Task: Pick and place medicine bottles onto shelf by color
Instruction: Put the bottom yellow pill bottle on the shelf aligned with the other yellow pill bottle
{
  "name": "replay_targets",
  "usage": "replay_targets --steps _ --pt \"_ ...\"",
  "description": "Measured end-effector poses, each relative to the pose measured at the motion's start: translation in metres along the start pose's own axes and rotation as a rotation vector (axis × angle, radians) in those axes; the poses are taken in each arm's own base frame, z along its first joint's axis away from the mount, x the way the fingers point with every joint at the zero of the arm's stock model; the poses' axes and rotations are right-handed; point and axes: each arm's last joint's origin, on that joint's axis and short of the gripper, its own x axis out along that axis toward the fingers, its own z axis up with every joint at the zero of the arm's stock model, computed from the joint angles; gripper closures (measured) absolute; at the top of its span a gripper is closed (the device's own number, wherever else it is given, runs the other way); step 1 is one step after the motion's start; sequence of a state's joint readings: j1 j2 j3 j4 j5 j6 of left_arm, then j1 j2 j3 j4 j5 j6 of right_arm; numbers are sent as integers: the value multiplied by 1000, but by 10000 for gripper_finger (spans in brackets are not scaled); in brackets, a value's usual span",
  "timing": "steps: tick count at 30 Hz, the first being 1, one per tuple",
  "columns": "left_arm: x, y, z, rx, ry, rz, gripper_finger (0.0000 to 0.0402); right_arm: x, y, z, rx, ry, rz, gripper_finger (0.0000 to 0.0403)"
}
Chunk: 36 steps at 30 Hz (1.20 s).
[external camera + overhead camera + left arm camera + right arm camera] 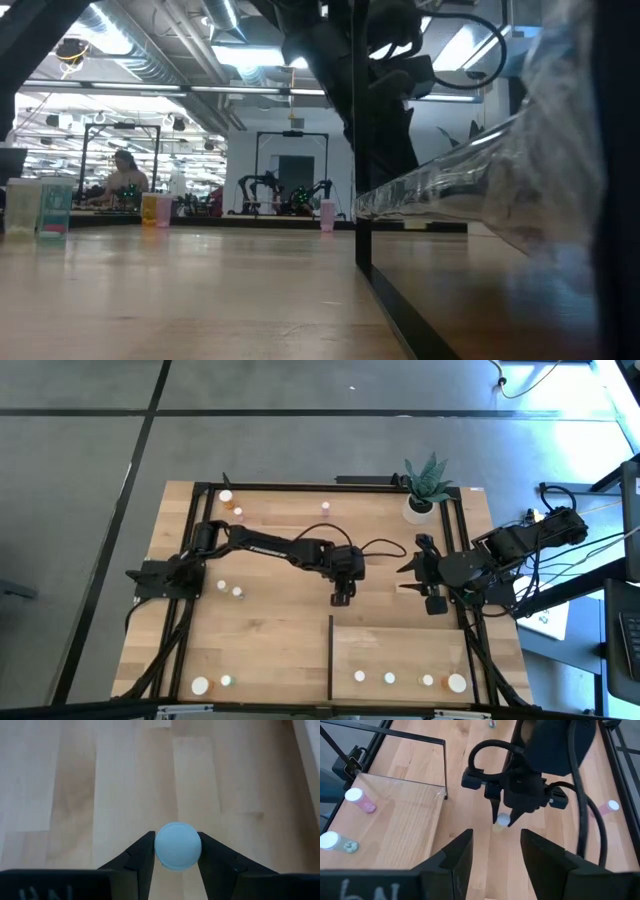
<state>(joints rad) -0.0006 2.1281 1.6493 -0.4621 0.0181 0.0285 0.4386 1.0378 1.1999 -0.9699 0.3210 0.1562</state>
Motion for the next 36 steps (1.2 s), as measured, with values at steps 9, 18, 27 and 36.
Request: replay_targets --steps 9,18,27,36 --pt "5 -3 -2 5 8 3 271 0 0 0 0 0 0 236" --pt "6 -3 -4 5 22 -1 271 0 0 0 -1 2 8 236" --pt "18 -3 -11 -16 68 0 271 0 0 0 -2 3 8 236" --pt "19 -3 -11 18 66 8 271 0 0 0 -3 3 8 236"
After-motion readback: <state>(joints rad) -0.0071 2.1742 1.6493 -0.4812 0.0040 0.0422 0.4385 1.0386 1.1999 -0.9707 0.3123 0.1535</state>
